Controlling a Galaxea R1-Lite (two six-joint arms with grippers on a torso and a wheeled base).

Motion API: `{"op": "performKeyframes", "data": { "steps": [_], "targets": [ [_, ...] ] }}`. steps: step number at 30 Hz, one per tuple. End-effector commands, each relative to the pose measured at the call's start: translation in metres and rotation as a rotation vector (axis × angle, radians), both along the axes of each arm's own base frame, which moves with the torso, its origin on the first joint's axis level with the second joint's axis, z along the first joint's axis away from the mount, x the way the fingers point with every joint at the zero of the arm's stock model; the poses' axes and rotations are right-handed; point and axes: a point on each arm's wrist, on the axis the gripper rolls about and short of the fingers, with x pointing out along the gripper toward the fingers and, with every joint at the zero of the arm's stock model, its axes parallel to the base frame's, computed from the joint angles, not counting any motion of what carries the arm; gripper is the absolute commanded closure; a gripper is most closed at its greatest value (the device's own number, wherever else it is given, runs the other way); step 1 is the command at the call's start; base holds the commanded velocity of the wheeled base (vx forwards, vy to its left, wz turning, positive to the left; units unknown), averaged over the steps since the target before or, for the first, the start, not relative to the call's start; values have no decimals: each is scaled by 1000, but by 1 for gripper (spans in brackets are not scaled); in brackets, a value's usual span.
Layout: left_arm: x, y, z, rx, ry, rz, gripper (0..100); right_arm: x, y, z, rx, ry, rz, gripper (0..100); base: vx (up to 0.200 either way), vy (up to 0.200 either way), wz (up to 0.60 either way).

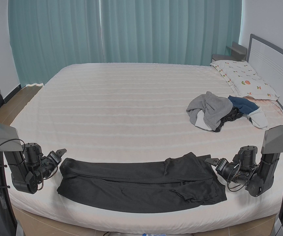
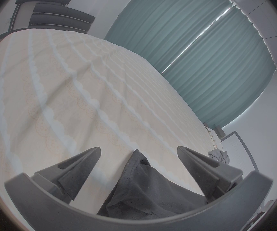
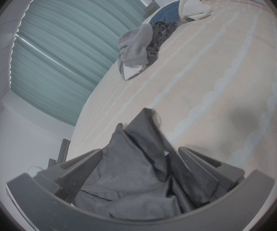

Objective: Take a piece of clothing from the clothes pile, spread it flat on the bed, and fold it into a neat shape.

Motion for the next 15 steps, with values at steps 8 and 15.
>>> {"op": "performKeyframes", "data": {
  "steps": [8, 15],
  "targets": [
    [1, 0, 2, 1, -7, -1, 0, 5, 18, -8, -4, -4, 50, 0, 0, 0, 0],
    [1, -1, 2, 1, -7, -4, 0, 6, 16, -11, -9, 3, 41, 0, 0, 0, 0]
  ]
}}
